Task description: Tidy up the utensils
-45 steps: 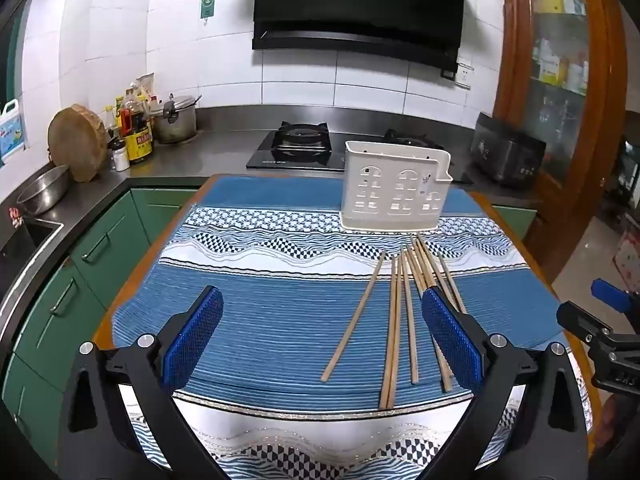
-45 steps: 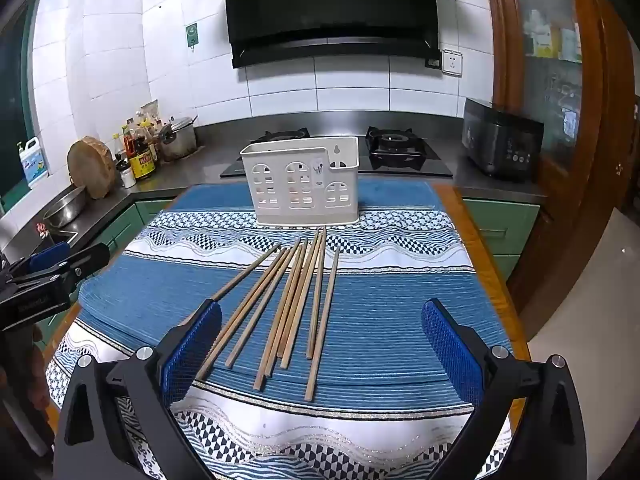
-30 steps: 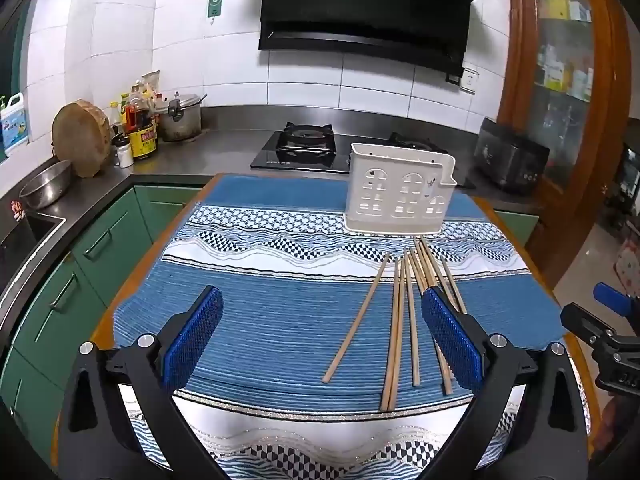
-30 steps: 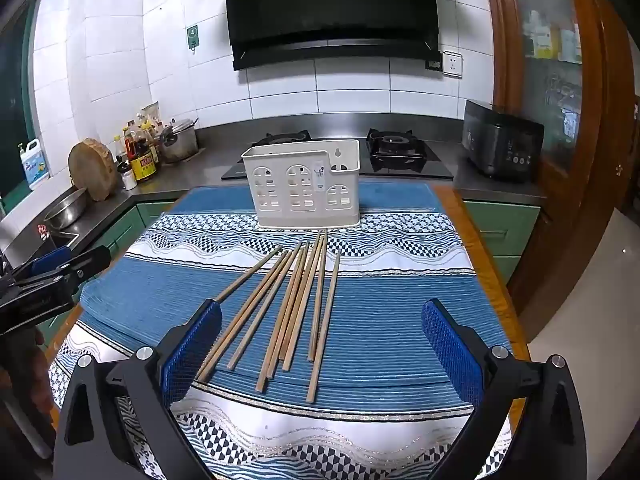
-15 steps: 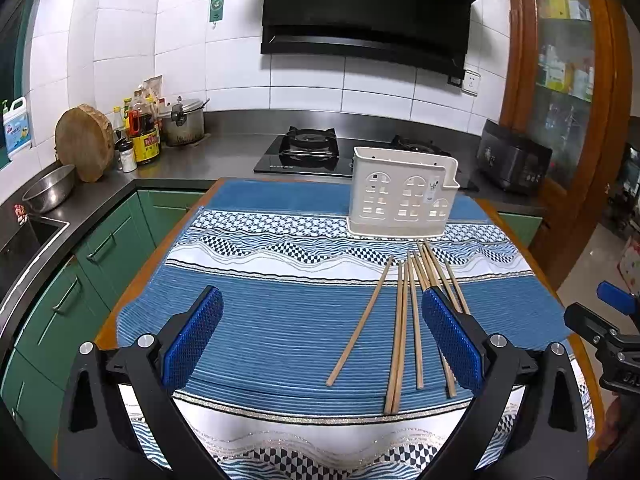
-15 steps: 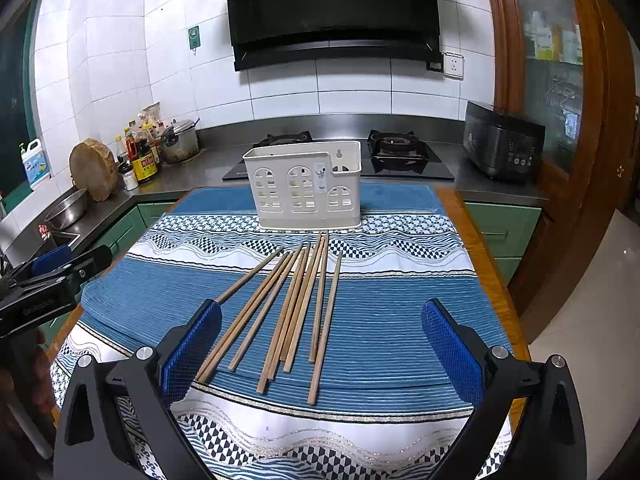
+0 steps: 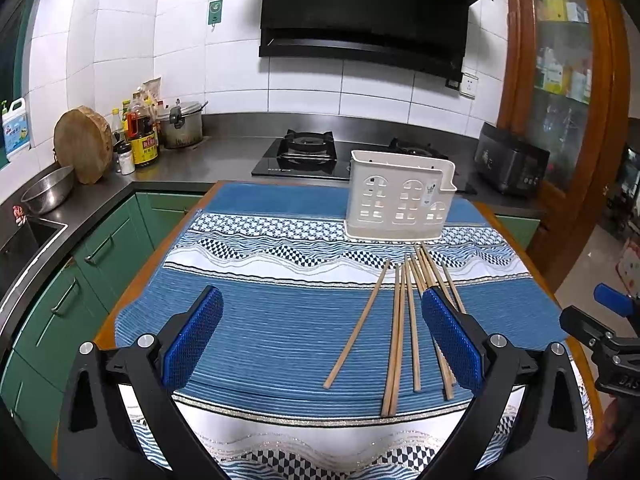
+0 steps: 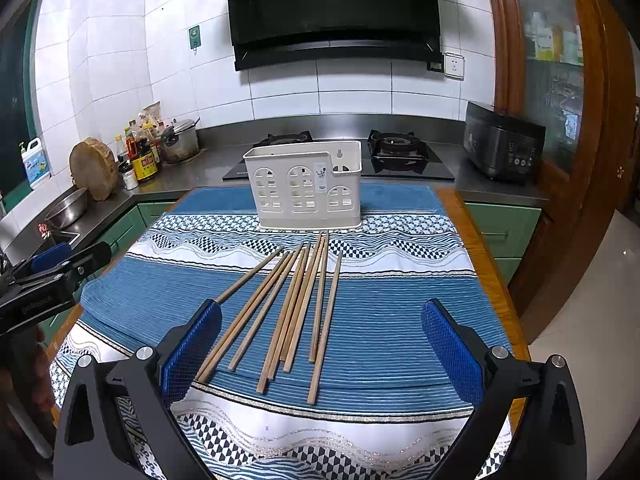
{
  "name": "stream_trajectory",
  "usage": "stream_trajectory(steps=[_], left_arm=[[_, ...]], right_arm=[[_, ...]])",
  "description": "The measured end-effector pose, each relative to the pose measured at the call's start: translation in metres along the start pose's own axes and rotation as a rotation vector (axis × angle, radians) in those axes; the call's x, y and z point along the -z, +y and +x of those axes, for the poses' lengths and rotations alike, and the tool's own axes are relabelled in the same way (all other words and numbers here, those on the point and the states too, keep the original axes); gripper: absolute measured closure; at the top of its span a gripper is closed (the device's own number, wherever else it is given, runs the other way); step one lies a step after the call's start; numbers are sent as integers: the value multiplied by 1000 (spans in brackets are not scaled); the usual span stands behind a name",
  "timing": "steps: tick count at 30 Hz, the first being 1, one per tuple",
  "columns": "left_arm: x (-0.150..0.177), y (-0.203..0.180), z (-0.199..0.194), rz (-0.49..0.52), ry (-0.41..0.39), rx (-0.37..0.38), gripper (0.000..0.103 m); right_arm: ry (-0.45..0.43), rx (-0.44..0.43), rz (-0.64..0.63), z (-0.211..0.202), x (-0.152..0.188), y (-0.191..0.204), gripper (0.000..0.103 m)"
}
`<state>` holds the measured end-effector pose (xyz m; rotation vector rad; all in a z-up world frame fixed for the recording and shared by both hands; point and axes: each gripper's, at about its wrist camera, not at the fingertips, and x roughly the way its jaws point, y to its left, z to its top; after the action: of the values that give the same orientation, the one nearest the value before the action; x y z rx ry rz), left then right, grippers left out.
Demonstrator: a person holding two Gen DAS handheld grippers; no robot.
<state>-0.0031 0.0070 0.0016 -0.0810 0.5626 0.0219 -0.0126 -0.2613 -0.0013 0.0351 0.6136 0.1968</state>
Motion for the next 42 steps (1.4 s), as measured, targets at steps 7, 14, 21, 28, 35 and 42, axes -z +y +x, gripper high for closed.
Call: stream_trajectory(steps=[7, 14, 21, 28, 35, 42], left_arm=[[0, -3, 0, 7, -8, -1, 5], [-2, -2, 1, 9, -18, 5, 5], [-4, -3, 2, 0, -39, 34, 5], [-4, -4, 4, 4, -39, 44, 5], [1, -1, 13, -11, -12, 56, 5], [6, 2, 16, -23, -14, 24, 5]], right_arm=[[4, -4, 0, 4, 0, -1, 6], [3, 1, -1, 6, 1, -1, 6], [3, 0, -6, 8, 4, -1, 6], [6, 2, -8, 9, 4, -1, 6], [25, 8, -13, 15, 7, -1, 7], [52, 15, -14, 24, 17, 0, 8]])
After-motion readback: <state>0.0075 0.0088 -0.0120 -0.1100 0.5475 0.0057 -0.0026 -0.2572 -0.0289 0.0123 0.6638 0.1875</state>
